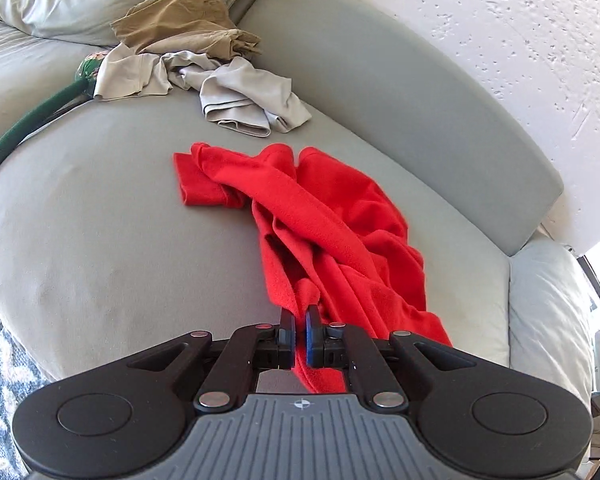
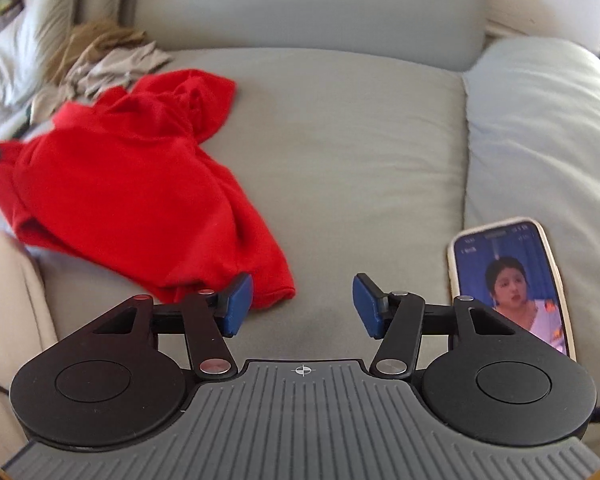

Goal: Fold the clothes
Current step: 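Lift the hem with the left gripper while the right gripper grasps the shirt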

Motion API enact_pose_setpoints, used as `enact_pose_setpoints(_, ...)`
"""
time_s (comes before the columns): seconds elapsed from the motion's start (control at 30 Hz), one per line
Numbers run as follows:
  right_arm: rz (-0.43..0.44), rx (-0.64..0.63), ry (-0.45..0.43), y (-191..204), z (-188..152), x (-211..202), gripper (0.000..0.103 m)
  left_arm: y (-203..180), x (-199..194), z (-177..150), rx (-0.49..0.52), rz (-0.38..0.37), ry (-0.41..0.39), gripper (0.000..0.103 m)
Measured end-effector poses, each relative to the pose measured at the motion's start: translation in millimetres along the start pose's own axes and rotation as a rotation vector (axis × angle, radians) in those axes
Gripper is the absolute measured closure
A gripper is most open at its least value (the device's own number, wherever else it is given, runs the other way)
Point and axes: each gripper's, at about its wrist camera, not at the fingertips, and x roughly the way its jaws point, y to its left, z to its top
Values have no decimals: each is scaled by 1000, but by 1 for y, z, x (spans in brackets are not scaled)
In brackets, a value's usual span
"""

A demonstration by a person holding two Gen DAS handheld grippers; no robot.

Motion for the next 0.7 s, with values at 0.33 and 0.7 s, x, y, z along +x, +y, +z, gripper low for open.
enact_pose_setpoints(0.33,-53,-198,-92,28,-21,-14,49,11,17,-11,4,35,37,99)
enact_pose_setpoints(0.7,-27,-171,-137,24,-5,10,62,40,29,-20,-158,-9,83,68)
